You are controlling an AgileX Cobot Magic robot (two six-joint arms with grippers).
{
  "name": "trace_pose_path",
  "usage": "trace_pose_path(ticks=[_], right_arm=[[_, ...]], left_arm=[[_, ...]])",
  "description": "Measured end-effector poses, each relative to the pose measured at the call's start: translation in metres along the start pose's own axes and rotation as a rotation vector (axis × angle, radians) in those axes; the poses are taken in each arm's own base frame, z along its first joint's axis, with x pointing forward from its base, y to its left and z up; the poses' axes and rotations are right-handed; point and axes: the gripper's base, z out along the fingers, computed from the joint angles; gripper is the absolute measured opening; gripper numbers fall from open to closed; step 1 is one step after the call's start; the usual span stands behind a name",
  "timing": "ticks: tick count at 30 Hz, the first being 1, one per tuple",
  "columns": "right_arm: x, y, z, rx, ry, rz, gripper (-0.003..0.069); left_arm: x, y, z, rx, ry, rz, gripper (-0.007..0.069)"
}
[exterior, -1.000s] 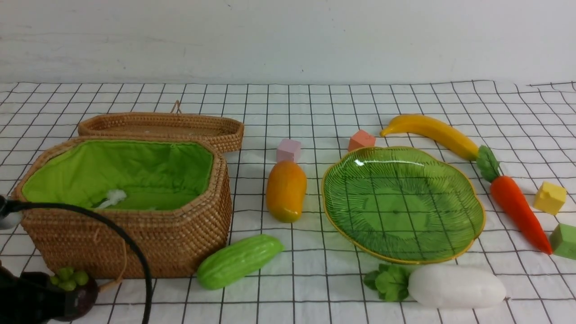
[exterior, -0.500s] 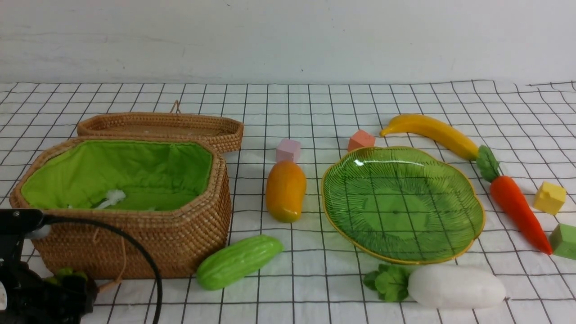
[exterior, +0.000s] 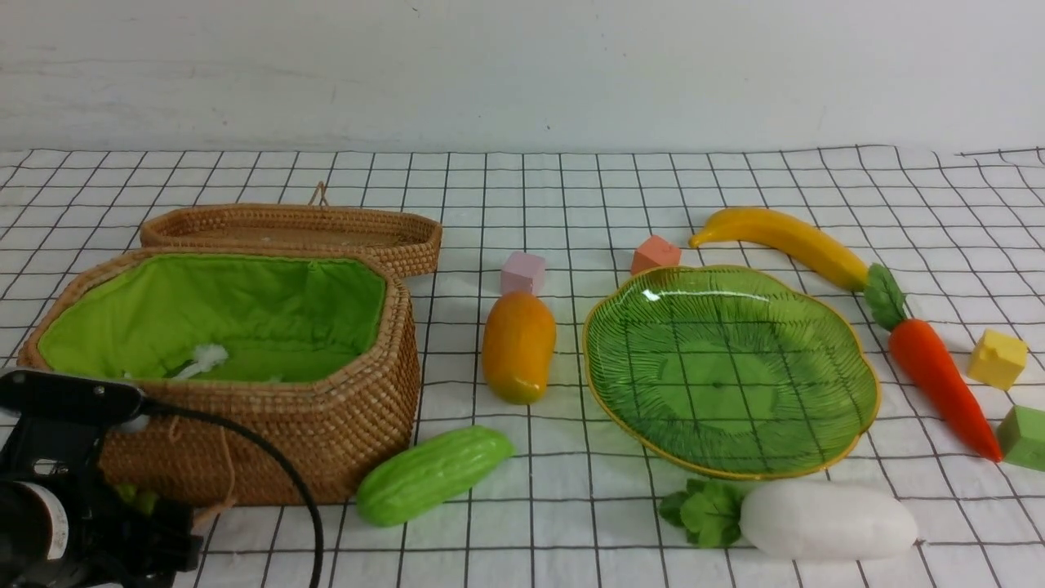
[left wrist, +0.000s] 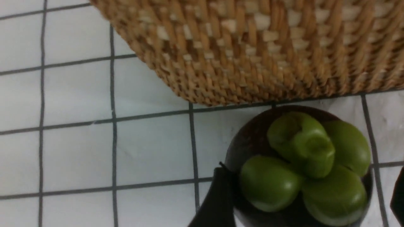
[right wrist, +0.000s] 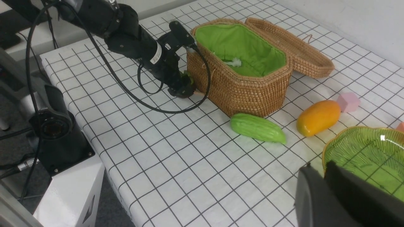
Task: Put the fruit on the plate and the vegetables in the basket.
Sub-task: Grab a mangosteen with your left arm and put it on the plate on the right
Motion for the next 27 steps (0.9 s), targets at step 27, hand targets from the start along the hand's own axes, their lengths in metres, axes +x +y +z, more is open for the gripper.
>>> trace_pose_path(ticks=[27], right_arm=[[0.000, 0.001, 0.000, -0.006, -0.004, 0.002, 0.0088]], left_arm=[[0.010, 0.012, -0.014, -0.114, 0.124, 0.011, 0.0547]])
